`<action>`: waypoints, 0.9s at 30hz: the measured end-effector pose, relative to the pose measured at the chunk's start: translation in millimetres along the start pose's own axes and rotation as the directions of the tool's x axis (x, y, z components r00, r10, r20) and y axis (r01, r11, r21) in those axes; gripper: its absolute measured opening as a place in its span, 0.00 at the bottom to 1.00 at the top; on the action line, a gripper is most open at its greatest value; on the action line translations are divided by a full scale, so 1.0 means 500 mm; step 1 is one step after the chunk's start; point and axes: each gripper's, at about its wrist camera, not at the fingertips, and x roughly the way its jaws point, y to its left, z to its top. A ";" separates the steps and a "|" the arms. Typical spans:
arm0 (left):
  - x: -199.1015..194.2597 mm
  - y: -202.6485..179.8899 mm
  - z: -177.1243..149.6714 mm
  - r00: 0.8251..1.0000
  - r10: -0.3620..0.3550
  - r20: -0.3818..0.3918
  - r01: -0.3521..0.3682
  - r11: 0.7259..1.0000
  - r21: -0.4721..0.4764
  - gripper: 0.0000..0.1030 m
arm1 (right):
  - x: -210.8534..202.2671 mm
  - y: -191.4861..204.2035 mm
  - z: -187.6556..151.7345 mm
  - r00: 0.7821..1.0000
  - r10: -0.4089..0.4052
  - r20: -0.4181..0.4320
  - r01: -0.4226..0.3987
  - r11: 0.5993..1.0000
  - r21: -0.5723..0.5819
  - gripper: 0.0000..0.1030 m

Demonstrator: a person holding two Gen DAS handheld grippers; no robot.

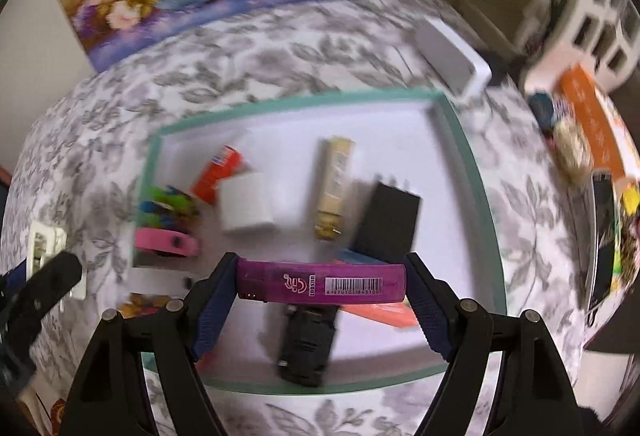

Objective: Organize rigid objects
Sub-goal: 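Carry the lighter into the tray and open the right tool while the left tool carries the clip, then lower the cream clip into the tray and open the left tool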

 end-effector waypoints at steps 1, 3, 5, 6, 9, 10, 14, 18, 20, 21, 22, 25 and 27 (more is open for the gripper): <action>0.003 -0.011 -0.002 1.000 0.003 -0.003 -0.003 1.000 0.016 0.51 | 0.006 -0.013 0.000 1.000 -0.004 -0.008 0.004 1.000 0.011 0.79; 0.013 -0.042 -0.007 1.000 0.009 -0.012 -0.008 0.998 0.059 0.52 | 0.010 -0.031 -0.001 1.000 -0.008 -0.015 0.008 1.000 0.022 0.79; 0.026 -0.070 -0.013 1.000 0.009 -0.026 -0.006 0.995 0.096 0.52 | 0.014 -0.047 -0.001 1.000 -0.005 -0.021 0.006 0.999 0.039 0.79; 0.034 -0.083 -0.017 0.999 0.011 -0.036 -0.006 0.994 0.112 0.52 | 0.017 -0.053 -0.001 1.000 -0.003 -0.026 0.004 0.999 0.046 0.79; 0.053 -0.108 -0.025 0.998 0.013 -0.057 -0.005 0.989 0.146 0.52 | 0.027 -0.070 -0.003 0.999 0.014 -0.043 -0.011 0.997 0.074 0.79; 0.061 -0.119 -0.030 0.998 0.014 -0.063 -0.004 0.987 0.161 0.52 | 0.030 -0.071 -0.003 0.999 0.016 -0.048 -0.012 0.997 0.080 0.79; 0.080 -0.139 -0.042 0.997 0.031 -0.070 -0.016 0.979 0.205 0.52 | 0.036 -0.072 -0.003 0.998 0.018 -0.057 -0.013 0.996 0.089 0.80; 0.089 -0.142 -0.050 0.996 0.034 -0.081 -0.015 0.975 0.221 0.62 | 0.041 -0.063 -0.005 0.998 0.012 -0.063 -0.007 0.997 0.075 0.79; 0.087 -0.138 -0.049 0.996 0.027 -0.082 -0.009 0.978 0.206 0.75 | 0.045 -0.060 -0.005 0.998 0.009 -0.064 -0.004 0.997 0.072 0.80; 0.085 -0.134 -0.048 0.996 0.021 -0.083 -0.005 0.981 0.195 0.77 | 0.047 -0.060 -0.005 0.998 0.010 -0.066 -0.005 0.997 0.073 0.80; 0.082 -0.131 -0.048 0.997 0.018 -0.081 -0.003 0.982 0.186 0.77 | 0.048 -0.060 -0.005 0.998 0.007 -0.068 -0.002 0.997 0.073 0.80; 0.073 -0.121 -0.051 0.996 0.019 -0.082 -0.005 0.986 0.167 0.80 | 0.049 -0.062 -0.008 0.998 -0.005 -0.070 0.010 0.997 0.077 0.80; 0.067 -0.112 -0.056 0.996 0.019 -0.092 -0.005 0.988 0.152 0.81 | 0.048 -0.064 -0.010 0.998 0.003 -0.068 0.003 0.996 0.087 0.81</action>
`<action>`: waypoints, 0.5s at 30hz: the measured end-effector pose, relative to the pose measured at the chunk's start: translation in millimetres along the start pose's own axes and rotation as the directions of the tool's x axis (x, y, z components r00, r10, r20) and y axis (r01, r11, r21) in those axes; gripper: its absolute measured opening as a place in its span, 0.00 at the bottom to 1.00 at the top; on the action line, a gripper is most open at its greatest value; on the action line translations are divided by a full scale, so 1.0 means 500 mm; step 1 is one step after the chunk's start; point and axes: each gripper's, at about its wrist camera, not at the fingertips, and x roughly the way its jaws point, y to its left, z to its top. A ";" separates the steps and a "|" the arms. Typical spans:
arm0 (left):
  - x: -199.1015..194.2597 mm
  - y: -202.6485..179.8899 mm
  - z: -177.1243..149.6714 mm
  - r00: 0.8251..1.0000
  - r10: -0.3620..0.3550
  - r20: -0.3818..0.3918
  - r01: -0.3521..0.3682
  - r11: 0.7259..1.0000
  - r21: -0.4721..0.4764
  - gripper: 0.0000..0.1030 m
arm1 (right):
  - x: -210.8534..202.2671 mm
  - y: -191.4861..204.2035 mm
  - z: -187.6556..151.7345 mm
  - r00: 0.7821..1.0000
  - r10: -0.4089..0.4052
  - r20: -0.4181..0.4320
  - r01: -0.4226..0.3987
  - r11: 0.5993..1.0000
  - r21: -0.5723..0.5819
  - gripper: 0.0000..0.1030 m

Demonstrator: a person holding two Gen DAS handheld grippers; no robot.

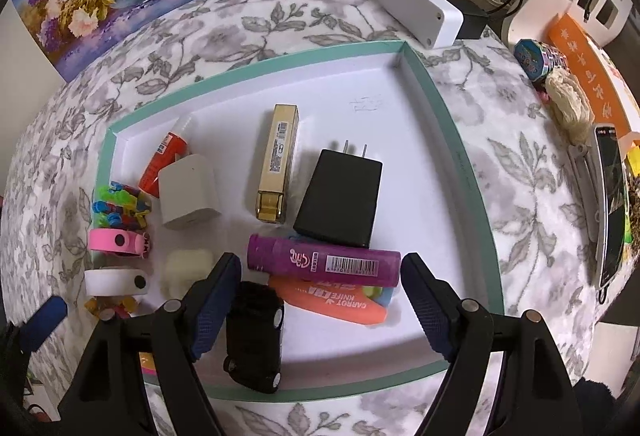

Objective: Organize rigid objects
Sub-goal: 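Lower the cream clip into the tray and open the left tool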

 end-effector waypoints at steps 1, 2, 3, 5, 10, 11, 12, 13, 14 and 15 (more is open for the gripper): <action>-0.002 0.003 -0.003 1.000 0.000 -0.002 0.000 1.000 -0.005 0.81 | -0.002 -0.001 -0.001 1.000 0.002 0.005 -0.002 1.000 0.008 0.81; -0.005 0.012 -0.008 1.000 0.003 -0.005 -0.004 1.000 -0.018 0.83 | -0.003 -0.003 -0.003 1.000 -0.001 0.007 0.001 1.000 0.013 0.83; -0.008 0.020 -0.011 1.000 0.009 -0.007 -0.009 0.999 -0.031 0.88 | -0.004 -0.003 -0.005 1.000 -0.006 0.009 0.006 1.000 0.017 0.85; -0.013 0.039 -0.016 1.000 0.022 -0.005 -0.023 0.998 -0.060 0.99 | -0.007 -0.003 -0.010 1.000 -0.015 0.014 0.015 1.000 0.023 0.85; -0.034 0.116 -0.033 0.995 0.099 0.019 -0.094 0.981 -0.172 1.00 | -0.022 -0.003 -0.020 0.999 -0.024 0.035 0.023 0.999 0.039 0.85; -0.036 0.127 -0.037 0.993 0.119 0.020 -0.113 0.976 -0.186 1.00 | -0.028 -0.004 -0.024 0.999 -0.026 0.044 0.024 0.999 0.047 0.85; -0.036 0.138 -0.040 0.990 0.140 0.019 -0.133 0.971 -0.200 1.00 | -0.031 -0.005 -0.026 0.998 -0.026 0.050 0.023 0.998 0.053 0.85; -0.036 0.155 -0.046 0.985 0.173 0.015 -0.166 0.961 -0.220 1.00 | -0.037 -0.007 -0.030 0.998 -0.023 0.058 0.020 0.998 0.061 0.85; -0.035 0.166 -0.051 0.981 0.195 0.010 -0.188 0.954 -0.233 1.00 | -0.041 -0.008 -0.033 0.998 -0.020 0.063 0.016 0.998 0.066 0.85; -0.034 0.173 -0.055 0.978 0.207 0.005 -0.199 0.950 -0.241 1.00 | -0.048 -0.009 -0.038 0.997 -0.017 0.071 0.012 0.997 0.071 0.85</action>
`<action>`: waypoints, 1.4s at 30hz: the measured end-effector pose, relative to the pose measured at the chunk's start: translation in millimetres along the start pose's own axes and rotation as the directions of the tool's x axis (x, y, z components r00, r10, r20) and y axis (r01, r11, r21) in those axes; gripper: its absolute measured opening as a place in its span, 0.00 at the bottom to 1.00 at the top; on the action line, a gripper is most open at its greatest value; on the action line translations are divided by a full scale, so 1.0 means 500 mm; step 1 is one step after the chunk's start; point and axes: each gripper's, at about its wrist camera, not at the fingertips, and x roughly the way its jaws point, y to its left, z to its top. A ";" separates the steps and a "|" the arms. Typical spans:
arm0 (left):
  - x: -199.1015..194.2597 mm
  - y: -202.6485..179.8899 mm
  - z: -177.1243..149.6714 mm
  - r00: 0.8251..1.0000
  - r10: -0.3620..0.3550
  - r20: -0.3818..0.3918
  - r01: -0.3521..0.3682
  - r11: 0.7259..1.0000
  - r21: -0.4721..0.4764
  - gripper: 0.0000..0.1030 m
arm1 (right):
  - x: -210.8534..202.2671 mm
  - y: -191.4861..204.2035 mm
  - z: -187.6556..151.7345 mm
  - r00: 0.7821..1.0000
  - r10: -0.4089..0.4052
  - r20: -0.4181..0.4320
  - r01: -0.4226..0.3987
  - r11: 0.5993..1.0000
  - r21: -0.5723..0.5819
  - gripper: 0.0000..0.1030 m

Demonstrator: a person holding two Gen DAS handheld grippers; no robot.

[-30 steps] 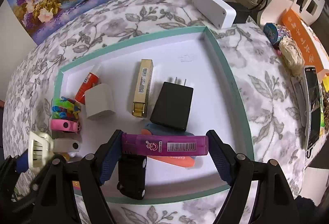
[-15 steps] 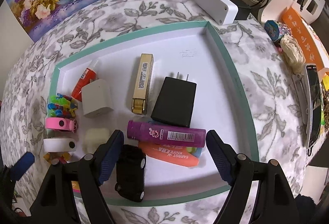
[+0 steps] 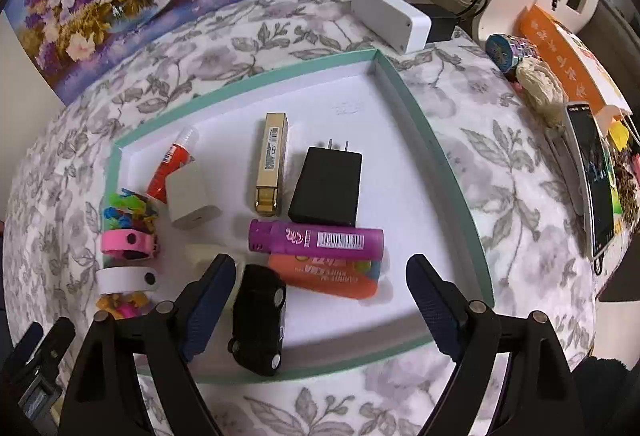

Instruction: Organize rigid objects

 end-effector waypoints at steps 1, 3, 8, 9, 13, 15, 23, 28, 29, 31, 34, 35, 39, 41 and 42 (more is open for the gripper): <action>0.003 0.011 -0.003 1.000 0.013 -0.004 -0.013 1.000 -0.012 1.00 | -0.005 0.000 -0.004 1.000 0.000 0.005 0.000 1.000 0.002 0.85; 0.008 0.028 -0.008 1.000 0.020 -0.012 -0.021 0.999 -0.034 1.00 | -0.015 0.002 -0.012 1.000 0.005 0.011 -0.006 1.000 0.004 0.85; -0.005 0.047 -0.017 1.000 0.008 -0.004 -0.008 0.998 -0.055 1.00 | -0.050 0.012 -0.037 0.998 0.060 0.034 -0.060 0.998 0.006 0.85; -0.008 0.049 -0.017 1.000 0.008 0.000 -0.008 0.998 -0.057 1.00 | -0.059 0.015 -0.044 0.997 0.066 0.044 -0.066 0.998 0.008 0.85; -0.025 0.064 -0.026 0.999 0.034 0.009 -0.033 0.997 -0.069 1.00 | -0.079 0.040 -0.069 0.996 0.061 0.060 -0.059 0.998 -0.028 0.85; -0.032 0.074 -0.033 0.999 0.038 0.008 -0.037 0.996 -0.079 1.00 | -0.083 0.058 -0.085 0.997 0.062 0.054 -0.059 0.996 -0.063 0.85; -0.061 0.093 -0.050 0.997 0.074 0.034 -0.071 0.993 -0.093 1.00 | -0.106 0.121 -0.133 0.994 0.073 0.076 -0.058 0.982 -0.177 0.85; -0.077 0.102 -0.055 0.993 0.106 0.048 -0.101 0.991 -0.092 1.00 | -0.111 0.145 -0.150 0.994 0.072 0.079 -0.055 0.977 -0.207 0.85; -0.079 0.104 -0.056 0.993 0.111 0.049 -0.106 0.990 -0.091 1.00 | -0.113 0.150 -0.153 0.994 0.066 0.085 -0.046 0.975 -0.215 0.85; -0.084 0.109 -0.058 0.993 0.111 0.052 -0.105 0.990 -0.095 1.00 | -0.113 0.154 -0.156 0.994 0.064 0.087 -0.043 0.974 -0.224 0.85; -0.088 0.113 -0.058 0.992 0.113 0.058 -0.107 0.990 -0.095 1.00 | -0.113 0.158 -0.158 0.994 0.063 0.087 -0.041 0.972 -0.231 0.85; -0.091 0.113 -0.057 0.991 0.116 0.061 -0.110 0.989 -0.094 1.00 | -0.113 0.159 -0.158 0.994 0.063 0.088 -0.041 0.972 -0.233 0.85; -0.094 0.111 -0.055 0.991 0.118 0.064 -0.112 0.989 -0.092 1.00 | -0.116 0.163 -0.159 0.993 0.069 0.096 -0.044 0.969 -0.241 0.85; -0.094 0.110 -0.055 0.991 0.120 0.062 -0.114 0.989 -0.092 1.00 | -0.117 0.165 -0.159 0.993 0.070 0.095 -0.045 0.968 -0.246 0.85; -0.095 0.111 -0.055 0.991 0.120 0.063 -0.114 0.989 -0.094 1.00 | -0.117 0.166 -0.159 0.993 0.070 0.096 -0.044 0.968 -0.249 0.85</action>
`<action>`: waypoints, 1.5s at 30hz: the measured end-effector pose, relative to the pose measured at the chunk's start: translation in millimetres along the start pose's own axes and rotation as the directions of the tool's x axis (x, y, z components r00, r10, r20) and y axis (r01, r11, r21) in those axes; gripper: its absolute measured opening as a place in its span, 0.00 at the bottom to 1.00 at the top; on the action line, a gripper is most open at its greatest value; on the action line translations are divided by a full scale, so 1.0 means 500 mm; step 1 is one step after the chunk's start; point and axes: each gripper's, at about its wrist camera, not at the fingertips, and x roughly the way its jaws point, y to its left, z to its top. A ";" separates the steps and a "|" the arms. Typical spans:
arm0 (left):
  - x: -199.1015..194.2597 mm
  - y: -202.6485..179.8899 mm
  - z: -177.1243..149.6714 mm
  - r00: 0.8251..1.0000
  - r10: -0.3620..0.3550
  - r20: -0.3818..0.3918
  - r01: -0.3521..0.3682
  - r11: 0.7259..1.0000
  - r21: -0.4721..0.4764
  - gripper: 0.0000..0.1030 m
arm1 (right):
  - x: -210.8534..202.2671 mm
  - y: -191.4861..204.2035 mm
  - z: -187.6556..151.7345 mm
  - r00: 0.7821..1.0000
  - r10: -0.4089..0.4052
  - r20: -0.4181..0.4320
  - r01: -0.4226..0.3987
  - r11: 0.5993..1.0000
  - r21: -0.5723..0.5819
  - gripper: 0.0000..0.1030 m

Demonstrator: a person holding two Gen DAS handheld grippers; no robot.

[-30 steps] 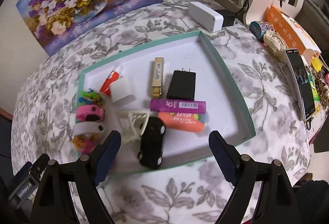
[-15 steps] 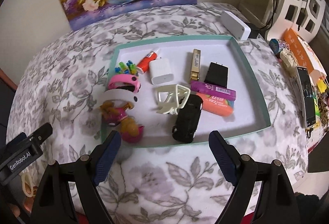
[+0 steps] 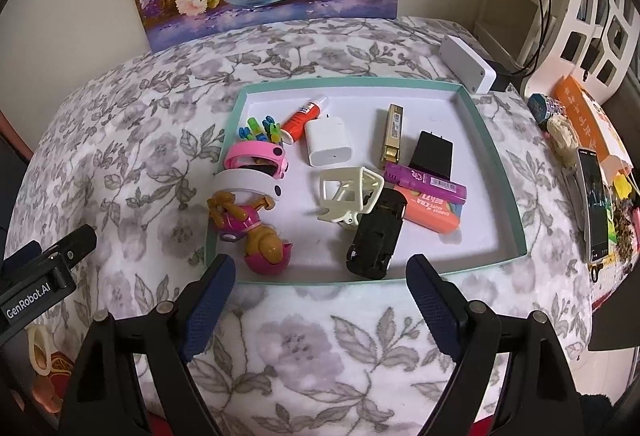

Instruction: Organize rigid objects

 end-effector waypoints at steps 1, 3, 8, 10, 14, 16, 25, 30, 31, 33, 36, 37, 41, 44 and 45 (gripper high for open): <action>0.000 0.000 0.000 1.000 -0.001 0.000 0.001 1.000 0.000 1.00 | 0.000 0.001 0.000 1.000 -0.002 0.001 0.002 1.000 -0.004 0.85; 0.000 0.000 0.001 1.000 -0.001 -0.001 0.001 1.000 -0.001 1.00 | 0.001 0.003 0.000 1.000 -0.004 0.001 0.004 1.000 -0.007 0.85; 0.002 0.000 0.001 1.000 0.000 -0.001 0.000 1.000 -0.001 1.00 | 0.006 0.004 -0.001 1.000 -0.002 -0.010 0.002 1.000 -0.013 0.85; 0.002 -0.001 0.001 1.000 0.002 -0.005 -0.002 1.000 -0.001 1.00 | 0.006 0.005 -0.002 1.000 -0.001 -0.011 0.001 1.000 -0.015 0.85; 0.008 0.002 -0.001 1.000 0.008 -0.017 -0.008 1.000 0.004 1.00 | 0.010 0.006 -0.002 1.000 -0.002 -0.019 0.002 1.000 -0.013 0.85; 0.012 0.005 -0.001 1.000 0.013 -0.024 -0.013 1.000 0.007 1.00 | 0.012 0.005 -0.003 1.000 0.000 -0.024 0.000 1.000 -0.012 0.85; 0.018 0.007 -0.002 0.999 0.022 -0.040 -0.022 1.000 0.018 1.00 | 0.019 0.004 -0.004 0.999 -0.005 -0.040 0.004 1.000 -0.011 0.85; 0.019 0.006 -0.002 0.999 0.021 -0.042 -0.020 1.000 0.019 1.00 | 0.021 0.003 -0.004 0.999 -0.004 -0.040 0.004 1.000 -0.014 0.85; 0.019 0.006 -0.002 0.999 0.020 -0.042 -0.020 1.000 0.019 1.00 | 0.020 0.003 -0.004 0.999 -0.005 -0.041 0.004 1.000 -0.014 0.85; 0.020 0.006 -0.002 0.999 0.020 -0.043 -0.019 1.000 0.020 1.00 | 0.022 0.002 -0.004 0.999 -0.005 -0.045 0.005 1.000 -0.008 0.85; 0.021 0.006 -0.002 0.999 0.021 -0.044 -0.020 1.000 0.021 1.00 | 0.023 0.002 -0.004 0.999 -0.001 -0.049 0.001 1.000 0.000 0.85; 0.021 0.006 -0.002 0.999 0.021 -0.044 -0.020 1.000 0.021 1.00 | 0.023 0.003 -0.005 0.999 -0.001 -0.049 0.001 1.000 0.003 0.85; 0.026 0.008 -0.004 0.998 0.025 -0.054 -0.024 0.999 0.028 1.00 | 0.025 0.003 -0.005 0.998 0.012 -0.055 -0.011 1.000 0.012 0.85; 0.034 0.009 -0.005 0.997 0.035 -0.071 -0.033 0.999 0.035 1.00 | 0.025 0.003 -0.005 0.998 0.014 -0.055 -0.013 1.000 0.015 0.85; 0.035 0.012 -0.003 0.997 0.034 -0.074 -0.031 0.999 0.036 1.00 | 0.026 0.004 -0.005 0.998 0.017 -0.056 -0.016 1.000 0.016 0.85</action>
